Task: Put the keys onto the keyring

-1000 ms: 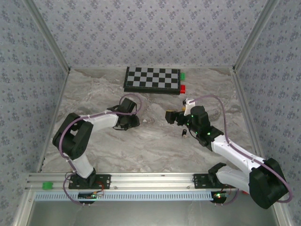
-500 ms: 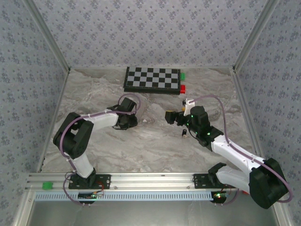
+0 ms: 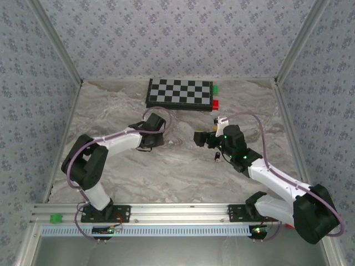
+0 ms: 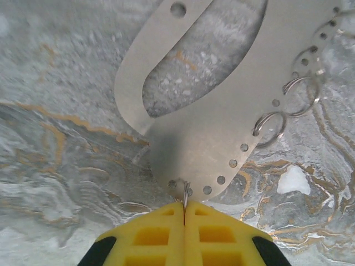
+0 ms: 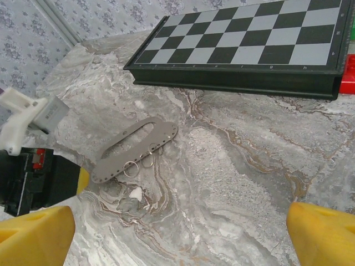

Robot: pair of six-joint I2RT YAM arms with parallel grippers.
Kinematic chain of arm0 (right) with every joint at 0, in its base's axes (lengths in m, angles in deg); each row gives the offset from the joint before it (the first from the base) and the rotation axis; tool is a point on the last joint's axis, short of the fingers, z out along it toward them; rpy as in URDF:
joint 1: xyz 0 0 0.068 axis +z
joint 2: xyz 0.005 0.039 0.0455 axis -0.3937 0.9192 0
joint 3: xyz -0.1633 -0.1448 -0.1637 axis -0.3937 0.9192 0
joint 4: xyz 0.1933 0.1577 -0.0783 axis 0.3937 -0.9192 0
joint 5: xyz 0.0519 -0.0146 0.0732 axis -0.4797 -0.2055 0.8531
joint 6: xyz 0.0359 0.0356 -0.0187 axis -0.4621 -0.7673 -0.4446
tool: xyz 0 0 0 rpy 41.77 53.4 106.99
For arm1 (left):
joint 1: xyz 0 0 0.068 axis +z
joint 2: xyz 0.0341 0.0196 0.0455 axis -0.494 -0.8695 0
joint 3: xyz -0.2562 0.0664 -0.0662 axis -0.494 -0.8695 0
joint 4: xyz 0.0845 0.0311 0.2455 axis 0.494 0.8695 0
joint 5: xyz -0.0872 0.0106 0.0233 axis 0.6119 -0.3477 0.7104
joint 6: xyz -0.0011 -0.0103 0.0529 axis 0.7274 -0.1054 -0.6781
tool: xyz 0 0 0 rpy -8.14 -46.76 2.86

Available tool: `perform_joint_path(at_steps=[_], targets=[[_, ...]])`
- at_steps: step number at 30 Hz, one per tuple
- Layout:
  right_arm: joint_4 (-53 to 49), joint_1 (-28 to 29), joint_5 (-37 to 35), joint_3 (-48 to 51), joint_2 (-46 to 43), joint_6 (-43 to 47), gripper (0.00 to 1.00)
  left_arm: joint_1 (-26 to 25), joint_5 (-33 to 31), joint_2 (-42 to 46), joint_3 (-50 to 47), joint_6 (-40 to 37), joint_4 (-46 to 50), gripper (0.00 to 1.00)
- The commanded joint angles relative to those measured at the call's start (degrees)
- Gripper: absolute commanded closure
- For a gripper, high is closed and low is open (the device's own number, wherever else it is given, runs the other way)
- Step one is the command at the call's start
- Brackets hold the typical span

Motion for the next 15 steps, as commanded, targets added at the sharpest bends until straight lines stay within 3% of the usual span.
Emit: perform_joint_path(at_steps=[1,6,11,15], targets=[[1.4,0.6,-1.1,-0.3,0.4,0.6,0.00,-3.1,-12.1,3.6,3.3,-6.2,6.1,1.00],[3.7,1.5,-2.3,0.8,0.2,1.3,0.00,-6.8,-20.7,6.4,5.1,-11.5,8.1,1.00],[4.6,2.0,-5.8,1.8,-1.1,1.4,0.00,-11.4,-29.0,10.9,3.8,-19.9,4.1,1.00],[5.5,2.0,-7.8,3.1,-3.4,1.6,0.00,-12.8,-31.0,15.3,1.5,-24.5,-0.7,1.00]])
